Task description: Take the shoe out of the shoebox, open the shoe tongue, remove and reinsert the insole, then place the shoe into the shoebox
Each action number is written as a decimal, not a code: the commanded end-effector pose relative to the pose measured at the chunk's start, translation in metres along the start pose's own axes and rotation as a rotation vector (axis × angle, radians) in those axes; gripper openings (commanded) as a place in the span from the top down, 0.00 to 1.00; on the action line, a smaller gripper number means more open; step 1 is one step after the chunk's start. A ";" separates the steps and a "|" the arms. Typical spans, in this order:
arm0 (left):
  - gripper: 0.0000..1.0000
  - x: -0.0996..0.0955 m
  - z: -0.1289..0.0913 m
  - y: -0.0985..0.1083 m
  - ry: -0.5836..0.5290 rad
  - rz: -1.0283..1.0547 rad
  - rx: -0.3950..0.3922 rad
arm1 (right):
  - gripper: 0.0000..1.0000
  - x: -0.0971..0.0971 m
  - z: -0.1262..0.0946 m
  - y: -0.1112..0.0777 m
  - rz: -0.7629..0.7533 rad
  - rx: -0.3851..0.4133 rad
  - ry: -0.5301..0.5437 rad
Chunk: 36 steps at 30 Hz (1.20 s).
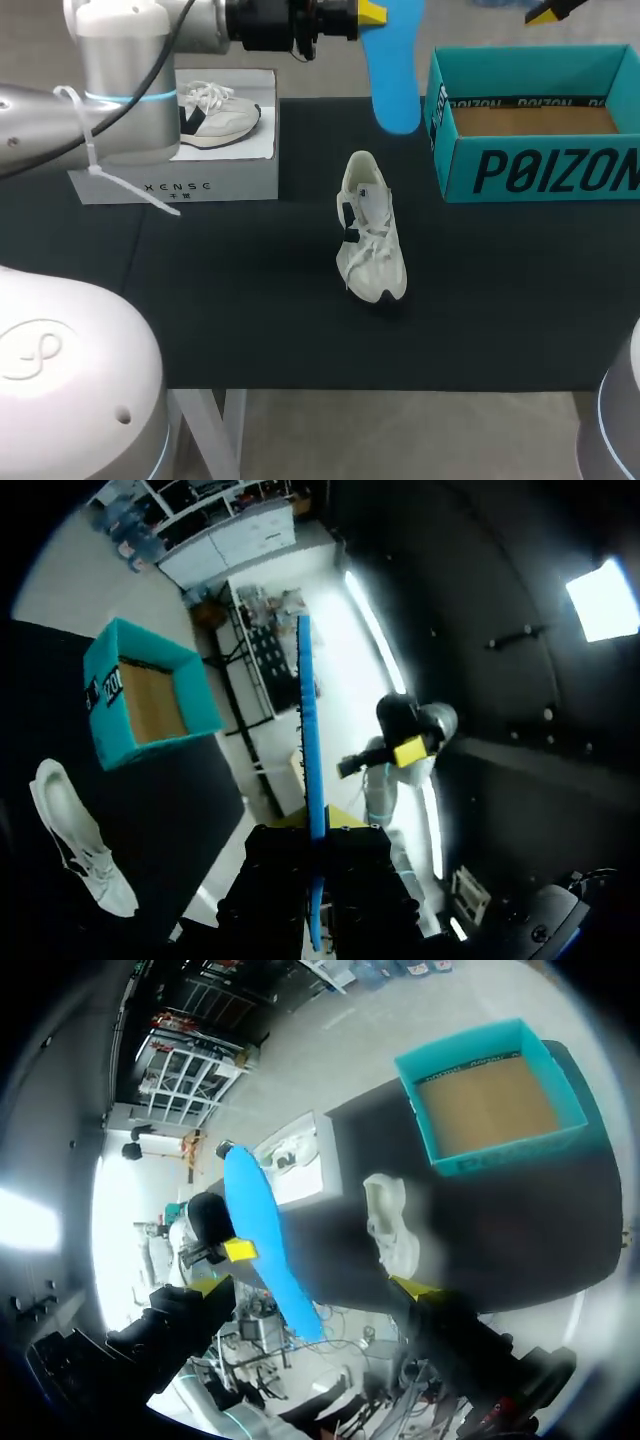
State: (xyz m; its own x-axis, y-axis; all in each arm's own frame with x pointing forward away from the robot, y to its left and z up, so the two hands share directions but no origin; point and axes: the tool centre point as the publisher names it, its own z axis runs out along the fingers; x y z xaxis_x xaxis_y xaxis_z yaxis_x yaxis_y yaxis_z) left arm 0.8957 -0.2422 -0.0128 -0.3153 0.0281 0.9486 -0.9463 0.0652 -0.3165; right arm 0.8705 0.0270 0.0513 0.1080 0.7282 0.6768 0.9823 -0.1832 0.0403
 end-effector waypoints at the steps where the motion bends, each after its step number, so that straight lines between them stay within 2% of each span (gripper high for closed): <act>1: 1.00 -0.014 0.007 -0.003 -0.123 -1.075 0.025 | 0.00 0.026 -0.016 0.006 -0.012 0.062 -0.256; 3: 1.00 -0.019 0.009 -0.004 -0.107 -1.143 0.026 | 0.00 0.034 -0.015 0.004 -0.012 0.098 -0.340; 7: 1.00 -0.019 0.014 -0.002 -0.092 -1.277 0.022 | 0.00 0.048 -0.011 0.003 -0.027 0.116 -0.420; 11: 1.00 -0.017 0.020 -0.003 -0.058 -1.391 -0.006 | 0.00 0.061 -0.003 0.002 -0.042 0.128 -0.448; 16: 1.00 -0.018 0.024 -0.006 0.040 -1.380 -0.022 | 0.00 0.073 0.009 0.002 -0.050 0.153 -0.451; 20: 1.00 -0.017 0.024 -0.009 0.133 -1.312 -0.024 | 0.00 0.076 0.014 0.000 -0.047 0.154 -0.450; 23: 1.00 -0.017 0.025 -0.010 0.161 -1.241 -0.035 | 0.00 0.074 0.015 -0.001 -0.035 0.147 -0.435; 26: 1.00 -0.014 0.025 -0.009 0.172 -1.170 -0.045 | 0.00 0.073 0.015 -0.001 -0.032 0.143 -0.426; 36: 1.00 -0.007 0.021 -0.006 0.206 -0.902 0.001 | 0.00 0.068 0.014 0.003 -0.021 0.131 -0.419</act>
State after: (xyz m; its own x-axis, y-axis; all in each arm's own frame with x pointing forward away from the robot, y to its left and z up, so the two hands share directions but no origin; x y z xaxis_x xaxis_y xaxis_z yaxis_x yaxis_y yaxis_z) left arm 0.9050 -0.2628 -0.0154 0.5762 0.1248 0.8078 -0.8154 0.1561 0.5575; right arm 0.8832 0.0873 0.0883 0.1125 0.9428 0.3137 0.9933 -0.0983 -0.0606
